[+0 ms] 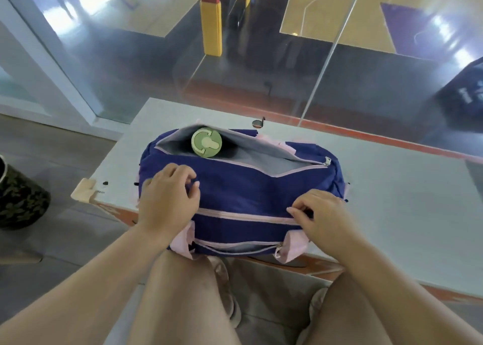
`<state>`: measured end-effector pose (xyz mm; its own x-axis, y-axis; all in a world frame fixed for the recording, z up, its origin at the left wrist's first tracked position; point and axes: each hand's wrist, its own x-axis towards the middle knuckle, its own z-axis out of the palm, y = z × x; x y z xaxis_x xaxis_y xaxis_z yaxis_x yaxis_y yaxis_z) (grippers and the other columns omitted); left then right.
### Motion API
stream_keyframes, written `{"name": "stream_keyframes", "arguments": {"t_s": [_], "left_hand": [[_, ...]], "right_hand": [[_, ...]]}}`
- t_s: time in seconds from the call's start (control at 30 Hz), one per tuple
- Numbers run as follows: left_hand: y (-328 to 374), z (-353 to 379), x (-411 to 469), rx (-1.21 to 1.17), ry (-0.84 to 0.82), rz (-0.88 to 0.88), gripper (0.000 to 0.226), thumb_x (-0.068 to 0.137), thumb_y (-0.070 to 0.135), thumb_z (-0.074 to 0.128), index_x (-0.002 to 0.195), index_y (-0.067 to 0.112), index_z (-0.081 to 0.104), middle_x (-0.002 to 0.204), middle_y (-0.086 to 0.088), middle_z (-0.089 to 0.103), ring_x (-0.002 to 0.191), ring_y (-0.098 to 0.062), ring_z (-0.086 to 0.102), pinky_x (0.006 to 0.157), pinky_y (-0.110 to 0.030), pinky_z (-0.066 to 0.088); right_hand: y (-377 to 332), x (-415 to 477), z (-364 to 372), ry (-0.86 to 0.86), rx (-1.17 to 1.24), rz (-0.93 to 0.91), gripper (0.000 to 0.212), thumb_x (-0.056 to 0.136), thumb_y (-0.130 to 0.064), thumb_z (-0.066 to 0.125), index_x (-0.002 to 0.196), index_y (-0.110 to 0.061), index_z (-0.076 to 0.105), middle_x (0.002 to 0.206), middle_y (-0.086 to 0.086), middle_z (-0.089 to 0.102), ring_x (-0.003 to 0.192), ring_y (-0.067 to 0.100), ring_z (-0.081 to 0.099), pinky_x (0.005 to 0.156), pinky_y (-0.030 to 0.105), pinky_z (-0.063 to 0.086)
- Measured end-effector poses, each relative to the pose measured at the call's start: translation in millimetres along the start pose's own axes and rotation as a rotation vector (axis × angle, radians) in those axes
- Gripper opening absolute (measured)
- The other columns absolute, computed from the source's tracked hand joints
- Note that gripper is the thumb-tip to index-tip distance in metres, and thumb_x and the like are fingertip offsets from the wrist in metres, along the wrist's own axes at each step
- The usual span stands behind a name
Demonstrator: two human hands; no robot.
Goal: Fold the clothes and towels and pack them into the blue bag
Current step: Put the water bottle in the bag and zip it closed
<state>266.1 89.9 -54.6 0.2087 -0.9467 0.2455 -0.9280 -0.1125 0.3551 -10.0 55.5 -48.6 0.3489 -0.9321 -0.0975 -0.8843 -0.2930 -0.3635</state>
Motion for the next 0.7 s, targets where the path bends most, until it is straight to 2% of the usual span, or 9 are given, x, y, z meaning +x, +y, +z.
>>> {"name": "stream_keyframes", "arguments": {"t_s": [0.13, 0.23, 0.33, 0.43, 0.53, 0.6, 0.7], "left_hand": [[55.9, 16.8, 9.9, -0.117, -0.126, 0.243, 0.009, 0.08, 0.018, 0.068, 0.086, 0.013, 0.063, 0.08, 0.0, 0.062, 0.072, -0.02, 0.058, 0.063, -0.037, 0.052], [94.1, 35.8, 26.8, -0.172, -0.224, 0.397, 0.012, 0.086, 0.023, 0.063, 0.093, 0.013, 0.065, 0.091, -0.001, 0.063, 0.084, -0.017, 0.056, 0.075, -0.033, 0.051], [132.8, 56.4, 48.1, -0.167, -0.286, 0.504, 0.022, 0.091, 0.027, 0.054, 0.107, 0.013, 0.062, 0.108, -0.003, 0.058, 0.1, -0.02, 0.049, 0.093, -0.035, 0.043], [167.9, 71.4, 68.9, -0.019, -0.409, 0.503, 0.033, 0.096, 0.034, 0.042, 0.12, 0.015, 0.053, 0.122, -0.005, 0.045, 0.114, -0.026, 0.034, 0.101, -0.037, 0.03], [195.1, 83.7, 84.9, 0.083, -0.517, 0.448, 0.038, 0.098, 0.038, 0.033, 0.121, 0.015, 0.053, 0.129, -0.005, 0.043, 0.12, -0.027, 0.031, 0.102, -0.042, 0.026], [207.3, 90.8, 91.9, 0.112, -0.551, 0.374, 0.04, 0.098, 0.041, 0.033, 0.111, 0.014, 0.06, 0.124, -0.007, 0.049, 0.117, -0.029, 0.036, 0.095, -0.042, 0.028], [212.7, 100.9, 96.8, 0.079, -0.544, 0.307, 0.036, 0.094, 0.043, 0.041, 0.091, 0.017, 0.066, 0.105, -0.007, 0.057, 0.103, -0.029, 0.044, 0.079, -0.039, 0.03]], "right_hand": [[33.6, 0.3, -7.7, 0.145, 0.003, 0.148, 0.016, 0.092, -0.033, 0.054, 0.088, -0.025, 0.067, 0.092, -0.008, 0.066, 0.082, 0.011, 0.055, 0.078, 0.029, 0.048], [55.1, 6.6, -12.7, 0.178, 0.0, 0.274, 0.014, 0.092, -0.037, 0.052, 0.094, -0.026, 0.061, 0.099, -0.007, 0.062, 0.085, 0.013, 0.051, 0.075, 0.027, 0.045], [70.5, 17.0, -17.6, 0.172, 0.125, 0.377, 0.017, 0.09, -0.036, 0.056, 0.102, -0.024, 0.058, 0.107, -0.005, 0.058, 0.089, 0.017, 0.055, 0.073, 0.029, 0.046], [80.8, 29.6, -22.7, 0.156, 0.19, 0.403, 0.026, 0.087, -0.036, 0.06, 0.109, -0.023, 0.055, 0.114, -0.002, 0.058, 0.094, 0.021, 0.058, 0.077, 0.034, 0.048], [86.6, 40.0, -27.1, 0.128, 0.246, 0.408, 0.035, 0.085, -0.036, 0.063, 0.116, -0.022, 0.054, 0.116, -0.003, 0.057, 0.095, 0.02, 0.058, 0.079, 0.037, 0.05], [87.7, 44.7, -29.0, 0.116, 0.298, 0.388, 0.032, 0.083, -0.032, 0.065, 0.111, -0.024, 0.056, 0.11, -0.003, 0.06, 0.093, 0.019, 0.059, 0.078, 0.04, 0.053], [87.6, 48.8, -30.7, 0.117, 0.357, 0.353, 0.027, 0.079, -0.024, 0.068, 0.104, -0.023, 0.058, 0.102, -0.002, 0.06, 0.091, 0.02, 0.06, 0.071, 0.044, 0.056]]}}
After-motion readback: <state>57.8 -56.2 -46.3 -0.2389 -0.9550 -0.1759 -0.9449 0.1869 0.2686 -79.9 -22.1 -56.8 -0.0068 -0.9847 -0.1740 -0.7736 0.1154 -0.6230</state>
